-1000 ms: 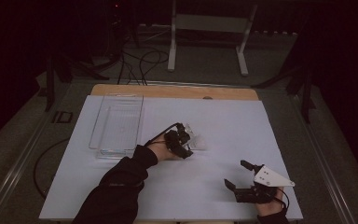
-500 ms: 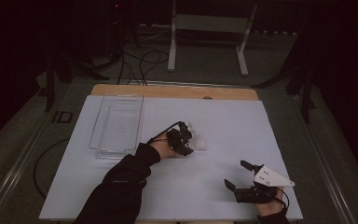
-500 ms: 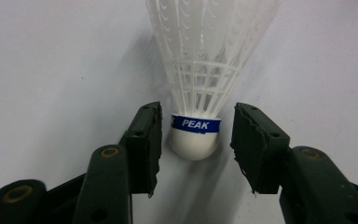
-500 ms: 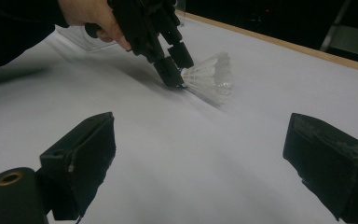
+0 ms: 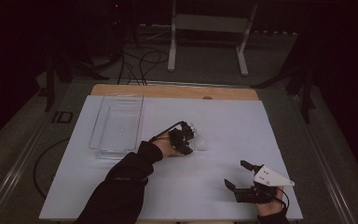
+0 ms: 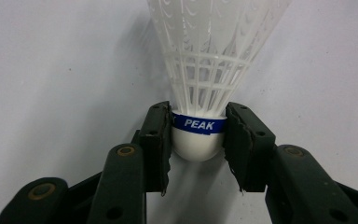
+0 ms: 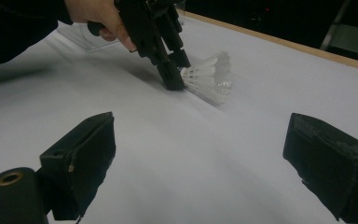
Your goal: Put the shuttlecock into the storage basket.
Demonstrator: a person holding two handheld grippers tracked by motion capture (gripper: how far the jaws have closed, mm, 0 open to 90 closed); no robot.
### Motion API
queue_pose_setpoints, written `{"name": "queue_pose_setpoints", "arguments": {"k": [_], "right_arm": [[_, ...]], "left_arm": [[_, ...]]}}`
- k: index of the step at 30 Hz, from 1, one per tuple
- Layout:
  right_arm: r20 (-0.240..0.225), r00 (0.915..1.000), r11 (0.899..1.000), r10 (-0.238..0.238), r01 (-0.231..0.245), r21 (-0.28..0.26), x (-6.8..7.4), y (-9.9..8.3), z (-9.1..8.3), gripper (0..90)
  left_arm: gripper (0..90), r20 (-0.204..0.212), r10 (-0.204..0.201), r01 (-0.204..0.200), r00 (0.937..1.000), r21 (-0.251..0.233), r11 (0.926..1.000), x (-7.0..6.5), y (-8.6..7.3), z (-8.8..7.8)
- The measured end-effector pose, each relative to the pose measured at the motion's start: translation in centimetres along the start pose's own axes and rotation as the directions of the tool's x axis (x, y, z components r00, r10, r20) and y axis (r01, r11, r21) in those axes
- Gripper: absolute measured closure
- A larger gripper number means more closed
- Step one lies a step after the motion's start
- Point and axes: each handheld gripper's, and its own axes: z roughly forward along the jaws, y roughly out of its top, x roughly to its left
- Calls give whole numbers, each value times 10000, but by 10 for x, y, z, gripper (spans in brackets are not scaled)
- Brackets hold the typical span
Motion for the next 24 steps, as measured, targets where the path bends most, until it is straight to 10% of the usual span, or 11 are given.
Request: {"name": "queue_pose_setpoints", "arguments": {"k": [24], "right_arm": [[80,10000,10000,-29,29,28,0,0,0,92]], "left_arm": [[659,64,-556,551,9984,617,9966,1,5,-19]]}}
